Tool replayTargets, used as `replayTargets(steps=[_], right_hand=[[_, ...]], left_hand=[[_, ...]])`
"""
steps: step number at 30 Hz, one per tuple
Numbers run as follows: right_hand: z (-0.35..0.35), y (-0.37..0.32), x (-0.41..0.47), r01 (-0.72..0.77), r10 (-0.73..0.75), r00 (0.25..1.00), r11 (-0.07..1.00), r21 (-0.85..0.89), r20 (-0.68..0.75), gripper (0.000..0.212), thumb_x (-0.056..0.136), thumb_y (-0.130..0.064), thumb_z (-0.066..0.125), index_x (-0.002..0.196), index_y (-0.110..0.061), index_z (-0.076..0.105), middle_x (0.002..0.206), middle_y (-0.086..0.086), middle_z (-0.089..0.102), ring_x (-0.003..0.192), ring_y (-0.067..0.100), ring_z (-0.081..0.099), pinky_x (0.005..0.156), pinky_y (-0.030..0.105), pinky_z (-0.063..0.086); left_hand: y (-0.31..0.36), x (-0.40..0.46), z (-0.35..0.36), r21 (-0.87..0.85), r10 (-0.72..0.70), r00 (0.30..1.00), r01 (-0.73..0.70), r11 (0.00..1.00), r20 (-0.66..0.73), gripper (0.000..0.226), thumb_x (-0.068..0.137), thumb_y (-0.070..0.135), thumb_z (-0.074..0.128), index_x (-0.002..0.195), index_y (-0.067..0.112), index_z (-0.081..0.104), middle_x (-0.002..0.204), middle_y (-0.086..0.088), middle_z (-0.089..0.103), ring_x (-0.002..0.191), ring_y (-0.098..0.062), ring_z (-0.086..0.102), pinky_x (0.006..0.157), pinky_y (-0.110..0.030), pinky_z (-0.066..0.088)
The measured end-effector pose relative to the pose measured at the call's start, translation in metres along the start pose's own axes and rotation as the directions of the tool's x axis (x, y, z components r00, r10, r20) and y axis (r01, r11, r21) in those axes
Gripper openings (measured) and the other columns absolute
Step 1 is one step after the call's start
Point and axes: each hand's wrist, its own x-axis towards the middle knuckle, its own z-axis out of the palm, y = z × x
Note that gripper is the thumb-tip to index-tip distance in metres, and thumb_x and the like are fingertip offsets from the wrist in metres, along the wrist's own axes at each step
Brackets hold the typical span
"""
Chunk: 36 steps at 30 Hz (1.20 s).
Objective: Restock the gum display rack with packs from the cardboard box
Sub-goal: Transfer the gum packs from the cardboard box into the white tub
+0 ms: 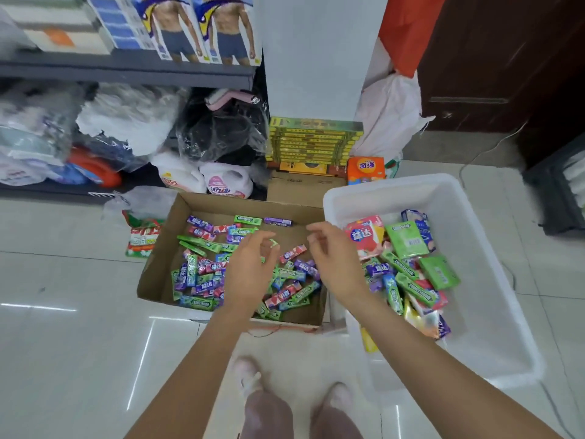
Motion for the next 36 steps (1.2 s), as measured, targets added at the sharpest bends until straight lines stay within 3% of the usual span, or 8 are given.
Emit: replayTargets(steps=[6,9,13,19,26,33,36], right_hand=[[0.093,-0.018,0.034,-0.060,0.086,0.982,0.986,-0.156,0.167,0.030,0.094,-0.009,0.047,0.122,-0.008,0.056,0.113,0.007,0.056,0.098,0.018,0.055,0.088,0.027,0.041],[0.129,-0.013,0.051,-0.119,0.178,0.960,0.958,-0.262,0.214,0.033,0.094,-0.009,0.046,0.126,-0.007,0.054,0.118,0.011,0.053,0.107,0.024,0.055,0.093,0.030,0.041],[0.160,0.002,0.072,-0.197,0.291,0.931,0.910,-0.365,0.222,0.041,0.095,-0.010,0.045,0.136,-0.007,0.044,0.126,0.013,0.048,0.116,0.027,0.050,0.097,0.031,0.039],[0.191,0.034,0.095,-0.258,0.368,0.920,0.828,-0.498,0.135,0.033,0.094,-0.015,0.049,0.124,-0.001,0.048,0.125,0.015,0.047,0.120,0.030,0.042,0.099,0.039,0.039],[0.211,0.059,0.098,-0.332,0.414,0.910,0.738,-0.587,0.005,0.038,0.092,-0.022,0.055,0.129,-0.014,0.048,0.124,0.011,0.051,0.121,0.028,0.043,0.102,0.043,0.035],[0.209,0.060,0.100,-0.336,0.392,0.919,0.751,-0.569,-0.026,0.030,0.091,-0.020,0.056,0.120,-0.011,0.055,0.119,0.011,0.057,0.116,0.029,0.048,0.098,0.038,0.036],[0.206,0.054,0.098,-0.403,0.423,0.905,0.822,-0.403,-0.042,0.027,0.091,-0.019,0.055,0.116,-0.008,0.058,0.115,0.013,0.057,0.105,0.032,0.055,0.090,0.041,0.046]], left_hand=[[-0.098,0.051,-0.035,0.121,-0.116,0.984,0.099,0.988,0.138,0.028,0.091,0.022,0.057,0.118,0.014,0.058,0.119,-0.007,0.059,0.102,-0.025,0.058,0.087,-0.038,0.049],[-0.135,0.079,-0.043,0.192,-0.124,0.966,0.080,0.978,0.227,0.030,0.091,0.021,0.057,0.120,0.016,0.057,0.124,-0.009,0.057,0.099,-0.030,0.059,0.088,-0.043,0.049],[-0.163,0.109,-0.039,0.237,-0.078,0.952,0.006,0.972,0.296,0.036,0.092,0.016,0.055,0.128,0.013,0.053,0.133,-0.013,0.050,0.124,-0.030,0.045,0.100,-0.039,0.040],[-0.178,0.140,-0.002,0.253,0.005,0.894,-0.133,0.958,0.449,0.053,0.089,0.020,0.061,0.139,0.018,0.042,0.135,-0.009,0.047,0.128,-0.027,0.037,0.107,-0.039,0.034],[-0.189,0.158,0.036,0.376,0.051,0.889,-0.243,0.894,0.455,0.058,0.085,0.028,0.066,0.137,0.020,0.043,0.136,-0.003,0.042,0.126,-0.023,0.035,0.108,-0.039,0.031],[-0.181,0.165,0.038,0.481,0.108,0.853,-0.388,0.786,0.511,0.053,0.086,0.030,0.063,0.132,0.011,0.044,0.132,-0.011,0.042,0.125,-0.028,0.036,0.102,-0.041,0.034],[-0.179,0.165,0.033,0.401,0.062,0.888,-0.266,0.877,0.455,0.052,0.086,0.032,0.062,0.131,0.010,0.046,0.131,-0.014,0.043,0.122,-0.030,0.036,0.102,-0.040,0.035]])
